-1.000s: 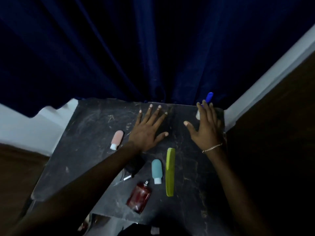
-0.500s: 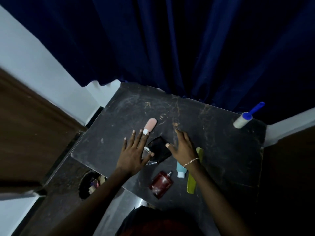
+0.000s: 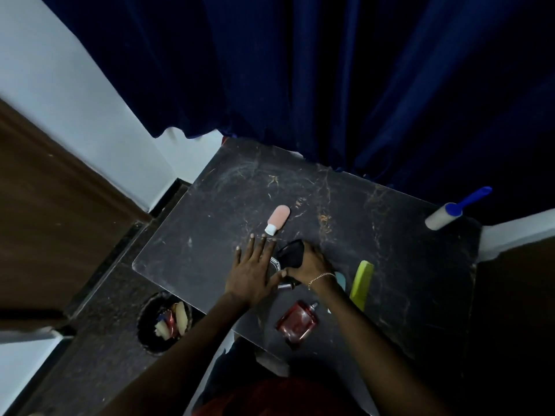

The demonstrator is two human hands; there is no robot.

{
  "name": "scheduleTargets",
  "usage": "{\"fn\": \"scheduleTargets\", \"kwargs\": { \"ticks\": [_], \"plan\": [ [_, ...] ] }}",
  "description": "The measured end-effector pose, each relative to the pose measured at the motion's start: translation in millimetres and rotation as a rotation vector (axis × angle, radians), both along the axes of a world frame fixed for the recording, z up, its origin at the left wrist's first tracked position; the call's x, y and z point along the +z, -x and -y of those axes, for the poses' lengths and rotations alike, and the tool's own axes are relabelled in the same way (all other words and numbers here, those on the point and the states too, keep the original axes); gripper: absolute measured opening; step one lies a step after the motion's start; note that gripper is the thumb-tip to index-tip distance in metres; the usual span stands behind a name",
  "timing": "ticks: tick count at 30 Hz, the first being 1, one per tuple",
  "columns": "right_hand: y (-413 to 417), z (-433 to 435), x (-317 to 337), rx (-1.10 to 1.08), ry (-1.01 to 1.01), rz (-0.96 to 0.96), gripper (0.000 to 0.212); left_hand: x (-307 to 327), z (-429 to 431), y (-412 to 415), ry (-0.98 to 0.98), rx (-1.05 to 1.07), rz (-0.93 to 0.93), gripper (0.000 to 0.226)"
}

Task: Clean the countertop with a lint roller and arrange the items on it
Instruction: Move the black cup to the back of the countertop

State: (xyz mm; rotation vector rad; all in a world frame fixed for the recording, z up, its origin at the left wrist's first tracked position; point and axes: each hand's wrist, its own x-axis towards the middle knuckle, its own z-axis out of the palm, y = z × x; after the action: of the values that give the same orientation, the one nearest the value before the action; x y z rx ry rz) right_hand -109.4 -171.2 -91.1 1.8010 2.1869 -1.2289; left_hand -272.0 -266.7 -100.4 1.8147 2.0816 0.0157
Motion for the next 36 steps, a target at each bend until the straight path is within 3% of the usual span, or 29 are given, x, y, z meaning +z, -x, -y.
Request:
{"fn": "scheduleTargets", "kwargs": {
  "ticks": [6, 11, 15, 18, 23, 31, 36],
  "plan": [
    [3, 2, 7, -0.19, -0.042, -0.03, 0.092, 9, -16, 29, -0.1, -0.093, 0.207, 0.088],
    [25, 6, 23, -0.358, -0.099, -0.212, 0.097, 18, -29, 66, -0.233, -0.064, 0.551, 0.076],
    [61, 7, 36, -0.458, -0.081, -0.457, 0.077, 20, -41, 93, -0.082, 0.045, 0.819, 0.077],
    [89, 7, 43, -0.463, -0.061, -0.579, 0.084, 28, -46, 115, 0.002, 0.134, 1.053, 0.063],
    [133, 6, 54, -0.344, -0.088, -0.644, 0.079, 36, -54, 153, 0.022, 0.185, 1.157, 0.097],
    [202, -14, 71, -0.153, -0.129, -0.671, 0.076, 43, -75, 212, -0.084, 0.224, 1.13, 0.087],
    [226, -29, 52, -0.22, -0.103, -0.561, 0.079, 38, -93, 238, -0.103, 0.194, 1.053, 0.088]
  ]
}}
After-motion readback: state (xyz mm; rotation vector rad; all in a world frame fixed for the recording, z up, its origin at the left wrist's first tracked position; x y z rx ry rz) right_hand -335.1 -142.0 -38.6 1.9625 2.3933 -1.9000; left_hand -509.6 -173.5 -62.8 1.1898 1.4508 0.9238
